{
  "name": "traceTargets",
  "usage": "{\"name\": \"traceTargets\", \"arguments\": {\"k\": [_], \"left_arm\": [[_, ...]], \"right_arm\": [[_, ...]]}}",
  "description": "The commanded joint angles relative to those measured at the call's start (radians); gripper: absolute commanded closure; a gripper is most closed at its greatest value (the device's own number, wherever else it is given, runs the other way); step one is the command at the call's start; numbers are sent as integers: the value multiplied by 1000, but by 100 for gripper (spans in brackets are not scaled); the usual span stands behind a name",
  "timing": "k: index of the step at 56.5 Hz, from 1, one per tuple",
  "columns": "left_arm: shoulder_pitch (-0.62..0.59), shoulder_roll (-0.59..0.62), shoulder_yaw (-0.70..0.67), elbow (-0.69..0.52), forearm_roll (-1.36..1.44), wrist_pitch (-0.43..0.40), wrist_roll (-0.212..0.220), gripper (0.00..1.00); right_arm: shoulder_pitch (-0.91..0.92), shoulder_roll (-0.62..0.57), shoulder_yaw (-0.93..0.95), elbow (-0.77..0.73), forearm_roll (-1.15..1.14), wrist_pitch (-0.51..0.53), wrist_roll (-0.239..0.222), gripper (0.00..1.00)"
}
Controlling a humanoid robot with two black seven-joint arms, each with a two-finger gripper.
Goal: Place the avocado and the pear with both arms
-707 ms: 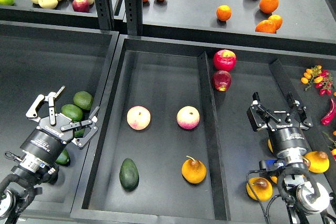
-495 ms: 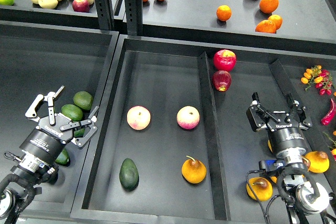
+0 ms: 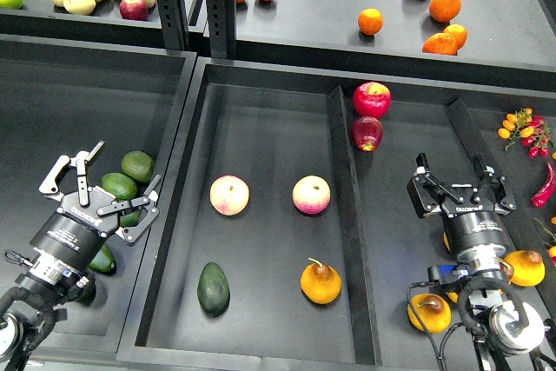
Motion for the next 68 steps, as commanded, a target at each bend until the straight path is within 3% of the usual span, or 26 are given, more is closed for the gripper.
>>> {"name": "traceTargets", "arguments": {"k": [1, 54, 65, 68], "left_arm": [[0, 0, 3, 0, 0, 0, -2, 0], [-32, 0, 64, 2, 21, 0, 27, 0], [-153, 0, 74, 2, 133, 0, 114, 0], [-227, 54, 115, 3, 147, 0, 123, 0]], "right_arm": [[0, 0, -1, 0, 0, 2, 0, 0], [-3, 0, 1, -2, -1, 32, 0, 0], [-6, 0, 1, -2, -1, 34, 0, 0], [-9, 0, 1, -2, -1, 34, -1, 0]]}}
